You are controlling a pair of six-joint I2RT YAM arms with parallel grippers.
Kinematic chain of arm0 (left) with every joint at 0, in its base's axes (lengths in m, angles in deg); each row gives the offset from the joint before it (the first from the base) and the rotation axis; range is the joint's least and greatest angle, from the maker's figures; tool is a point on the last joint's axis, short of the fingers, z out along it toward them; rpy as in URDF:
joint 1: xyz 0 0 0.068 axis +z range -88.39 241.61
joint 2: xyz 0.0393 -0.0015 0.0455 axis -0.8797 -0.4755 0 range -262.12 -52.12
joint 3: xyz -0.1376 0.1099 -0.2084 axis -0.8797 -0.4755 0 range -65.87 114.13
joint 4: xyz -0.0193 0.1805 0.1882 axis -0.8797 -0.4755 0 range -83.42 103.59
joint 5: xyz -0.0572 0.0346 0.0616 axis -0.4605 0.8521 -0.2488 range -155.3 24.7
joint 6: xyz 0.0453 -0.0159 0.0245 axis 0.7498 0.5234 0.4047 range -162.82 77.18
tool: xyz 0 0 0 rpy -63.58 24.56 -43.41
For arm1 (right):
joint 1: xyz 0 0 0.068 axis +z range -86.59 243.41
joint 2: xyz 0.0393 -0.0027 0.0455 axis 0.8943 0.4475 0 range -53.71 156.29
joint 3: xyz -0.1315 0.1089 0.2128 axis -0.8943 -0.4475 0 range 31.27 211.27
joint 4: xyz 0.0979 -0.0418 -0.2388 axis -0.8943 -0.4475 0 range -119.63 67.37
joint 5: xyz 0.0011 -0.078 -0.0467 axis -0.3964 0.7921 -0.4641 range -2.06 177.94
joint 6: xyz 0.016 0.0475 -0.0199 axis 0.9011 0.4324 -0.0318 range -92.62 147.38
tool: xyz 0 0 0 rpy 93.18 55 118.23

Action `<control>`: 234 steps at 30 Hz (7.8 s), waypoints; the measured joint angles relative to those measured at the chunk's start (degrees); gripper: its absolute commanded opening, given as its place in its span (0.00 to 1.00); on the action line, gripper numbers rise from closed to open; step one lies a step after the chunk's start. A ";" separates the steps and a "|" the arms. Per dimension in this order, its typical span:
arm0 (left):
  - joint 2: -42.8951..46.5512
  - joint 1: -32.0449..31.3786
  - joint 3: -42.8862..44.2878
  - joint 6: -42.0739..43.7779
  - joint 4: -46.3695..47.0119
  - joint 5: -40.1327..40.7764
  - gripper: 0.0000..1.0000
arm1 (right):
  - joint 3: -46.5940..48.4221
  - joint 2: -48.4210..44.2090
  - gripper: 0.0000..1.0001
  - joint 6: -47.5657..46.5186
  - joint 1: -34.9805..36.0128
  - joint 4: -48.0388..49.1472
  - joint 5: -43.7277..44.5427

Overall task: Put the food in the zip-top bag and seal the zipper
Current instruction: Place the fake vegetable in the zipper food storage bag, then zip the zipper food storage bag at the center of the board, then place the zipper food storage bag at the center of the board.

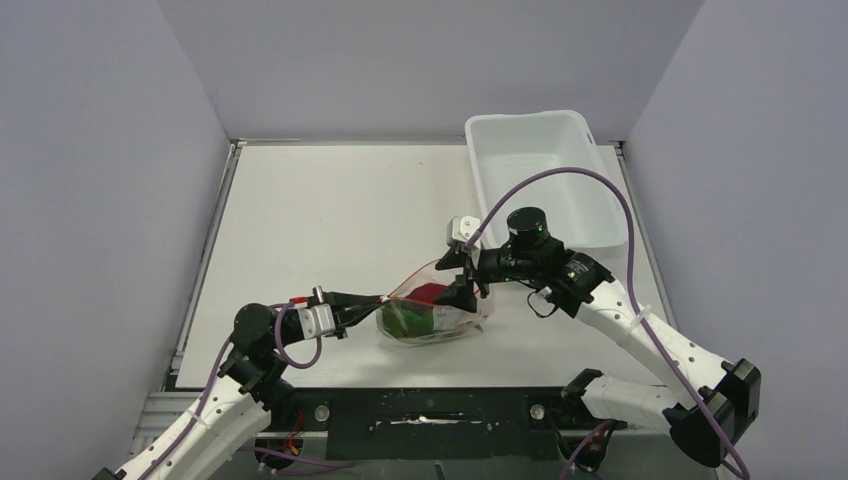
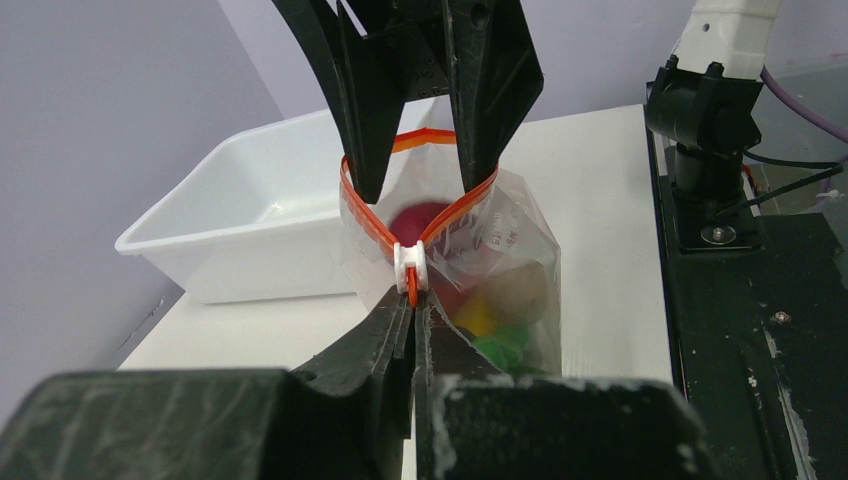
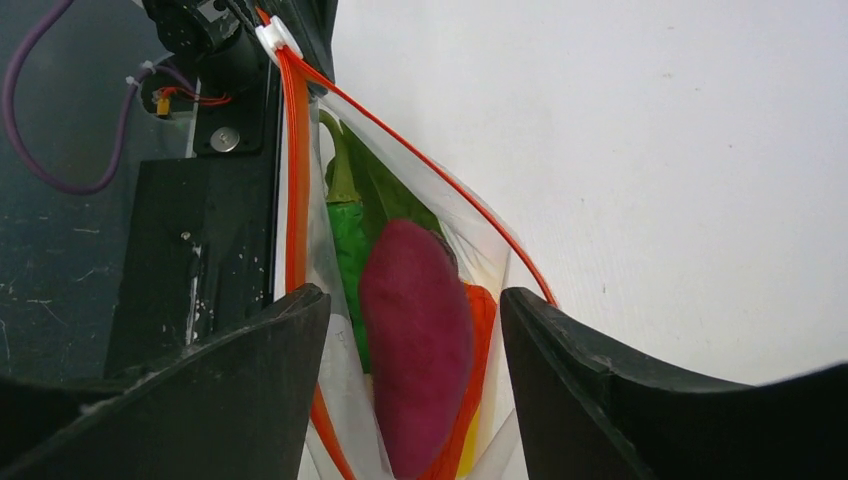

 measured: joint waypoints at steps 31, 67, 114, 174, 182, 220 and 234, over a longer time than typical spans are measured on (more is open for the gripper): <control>-0.28 0.00 -0.26 -2.51 0.11 -0.20 0.00 | 8.63 1.36 0.46 -4.59 15.32 -0.50 11.45; 0.24 0.00 -1.46 -4.37 0.96 -0.20 0.00 | 12.59 10.38 0.28 -12.59 21.29 -0.46 13.55; 5.18 0.00 -2.60 -4.13 -0.76 -0.11 0.00 | 11.82 3.02 0.00 -11.30 14.05 -11.13 17.46; 15.34 -0.44 5.62 4.85 -25.42 15.19 0.00 | 10.91 -19.37 0.00 -3.39 10.32 -36.68 34.58; 14.73 -0.66 5.88 4.83 -26.60 15.98 0.00 | 11.13 -20.06 0.00 -2.03 10.32 -37.46 35.19; 0.33 -0.37 10.03 -20.55 -39.32 45.99 0.00 | 11.32 8.96 0.07 -12.48 -1.68 -19.41 29.29; -8.52 -0.35 10.05 -20.68 -33.00 55.65 0.00 | 16.76 16.61 0.16 -15.61 -5.16 -6.95 26.60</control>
